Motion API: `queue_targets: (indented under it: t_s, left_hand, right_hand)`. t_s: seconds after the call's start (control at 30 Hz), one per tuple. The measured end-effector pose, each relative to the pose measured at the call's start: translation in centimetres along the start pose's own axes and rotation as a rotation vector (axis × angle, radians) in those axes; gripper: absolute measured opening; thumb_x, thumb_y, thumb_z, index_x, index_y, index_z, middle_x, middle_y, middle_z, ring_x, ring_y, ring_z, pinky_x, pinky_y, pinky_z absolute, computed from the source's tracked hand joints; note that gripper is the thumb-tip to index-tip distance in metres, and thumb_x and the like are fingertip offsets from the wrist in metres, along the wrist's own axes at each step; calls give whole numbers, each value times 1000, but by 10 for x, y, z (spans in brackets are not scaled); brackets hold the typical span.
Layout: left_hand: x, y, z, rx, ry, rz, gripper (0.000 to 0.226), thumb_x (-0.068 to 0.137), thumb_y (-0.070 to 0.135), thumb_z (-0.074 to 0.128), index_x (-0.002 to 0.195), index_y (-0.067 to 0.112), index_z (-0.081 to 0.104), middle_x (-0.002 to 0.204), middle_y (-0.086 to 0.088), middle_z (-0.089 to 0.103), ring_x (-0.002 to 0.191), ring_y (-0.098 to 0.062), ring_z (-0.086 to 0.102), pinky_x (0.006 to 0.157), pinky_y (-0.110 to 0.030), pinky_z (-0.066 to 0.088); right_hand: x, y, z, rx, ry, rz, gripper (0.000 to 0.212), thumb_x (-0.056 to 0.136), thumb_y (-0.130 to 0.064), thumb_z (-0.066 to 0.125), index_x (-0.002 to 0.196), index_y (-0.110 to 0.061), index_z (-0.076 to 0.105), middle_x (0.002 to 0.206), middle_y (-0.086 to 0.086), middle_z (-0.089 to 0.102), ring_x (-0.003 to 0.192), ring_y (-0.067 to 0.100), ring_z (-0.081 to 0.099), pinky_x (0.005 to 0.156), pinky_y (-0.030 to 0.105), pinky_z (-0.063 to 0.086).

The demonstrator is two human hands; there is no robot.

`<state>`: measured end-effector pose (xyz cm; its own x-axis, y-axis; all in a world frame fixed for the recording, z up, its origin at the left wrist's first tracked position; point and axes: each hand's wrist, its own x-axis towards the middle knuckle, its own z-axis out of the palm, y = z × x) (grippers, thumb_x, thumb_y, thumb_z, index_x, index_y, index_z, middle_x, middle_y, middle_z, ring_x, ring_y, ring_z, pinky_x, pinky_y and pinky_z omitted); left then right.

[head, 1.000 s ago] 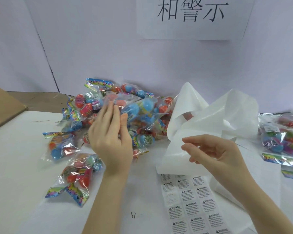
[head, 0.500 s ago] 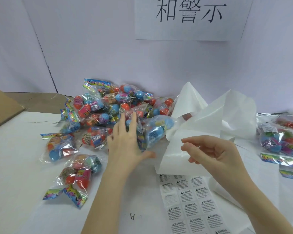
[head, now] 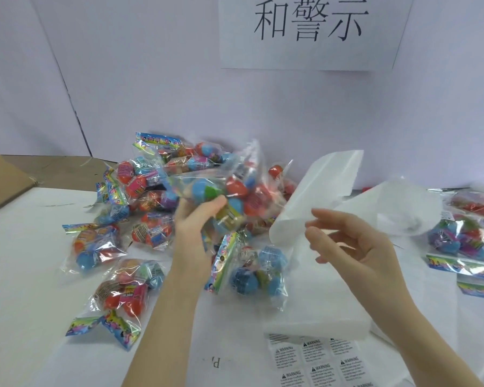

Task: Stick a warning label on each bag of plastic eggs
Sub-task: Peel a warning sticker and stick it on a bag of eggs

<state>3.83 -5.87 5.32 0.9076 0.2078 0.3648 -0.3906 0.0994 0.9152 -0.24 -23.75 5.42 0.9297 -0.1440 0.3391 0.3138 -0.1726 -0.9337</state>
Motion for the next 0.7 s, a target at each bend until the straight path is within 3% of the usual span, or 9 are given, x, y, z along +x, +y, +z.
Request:
queue_targets:
  t_s: [0.07, 0.1, 0.17, 0.23, 0.3, 0.37, 0.47, 0.57, 0.7]
  left_hand:
    - [-9, 2, 2, 49, -200, -100, 31, 74, -4, 58, 100, 13, 58, 85, 26, 49, 77, 39, 41, 68, 10, 31]
    - [-12, 5, 2, 46, -327, -162, 30, 67, 0, 56, 89, 20, 61, 74, 30, 54, 76, 38, 42, 67, 9, 33]
    - [-11, 10, 4, 68, -536, -118, 34, 63, 5, 54, 66, 32, 74, 55, 24, 63, 65, 20, 58, 58, 0, 43]
    - [-7, 7, 7, -57, -692, -229, 33, 64, 9, 60, 71, 36, 77, 67, 17, 70, 65, 4, 66, 57, -11, 49]
    - [-3, 3, 9, -161, -640, -283, 35, 64, 18, 71, 96, 32, 75, 86, 7, 73, 78, -7, 69, 65, -19, 53]
    - [0, 2, 8, -316, -541, -308, 63, 56, 33, 81, 116, 22, 66, 102, -4, 71, 89, -18, 68, 72, -29, 56]
    - [4, 3, 14, -467, -359, -386, 87, 46, 49, 88, 120, 14, 58, 102, -9, 69, 88, -20, 65, 70, -30, 56]
    - [0, 3, 28, -226, -317, -483, 57, 77, 32, 67, 126, 8, 53, 82, 1, 64, 69, -11, 61, 60, -24, 49]
    - [-14, 3, 36, -148, -493, -339, 26, 59, 17, 78, 83, 11, 69, 70, 0, 71, 59, -11, 65, 54, -18, 51]
  right_hand:
    - [1, 0, -2, 42, 16, 13, 49, 60, -45, 84, 102, -35, 62, 98, -17, 68, 76, 1, 64, 64, 17, 52]
    - [2, -1, -3, 74, 4, 24, 52, 58, -45, 82, 104, -35, 60, 100, -18, 68, 78, 0, 64, 65, 13, 50]
    - [3, -3, -8, 159, -54, 69, 56, 53, -48, 73, 105, -33, 61, 97, -15, 69, 78, 1, 65, 64, 10, 48]
    - [4, -6, -12, 179, -145, 128, 50, 49, -43, 75, 96, -27, 70, 86, -8, 72, 69, 5, 66, 58, 13, 48]
    - [4, -7, -12, 144, -210, 177, 37, 49, -28, 81, 85, -27, 73, 79, -5, 72, 62, 8, 65, 52, 16, 48]
    - [5, -6, -13, 170, -192, 202, 25, 52, -19, 77, 77, -23, 74, 75, -3, 71, 59, 11, 65, 50, 19, 49]
    - [7, -4, -15, 300, -150, 220, 10, 58, -15, 71, 66, -20, 71, 68, 0, 67, 56, 13, 62, 53, 21, 51]
    - [9, -1, -15, 430, -134, 266, 9, 60, -14, 67, 63, -22, 64, 68, 2, 64, 58, 16, 63, 59, 25, 55]
    - [7, 0, -13, 417, -129, 300, 36, 58, -13, 70, 91, -15, 55, 77, 2, 70, 65, 19, 67, 59, 25, 55]
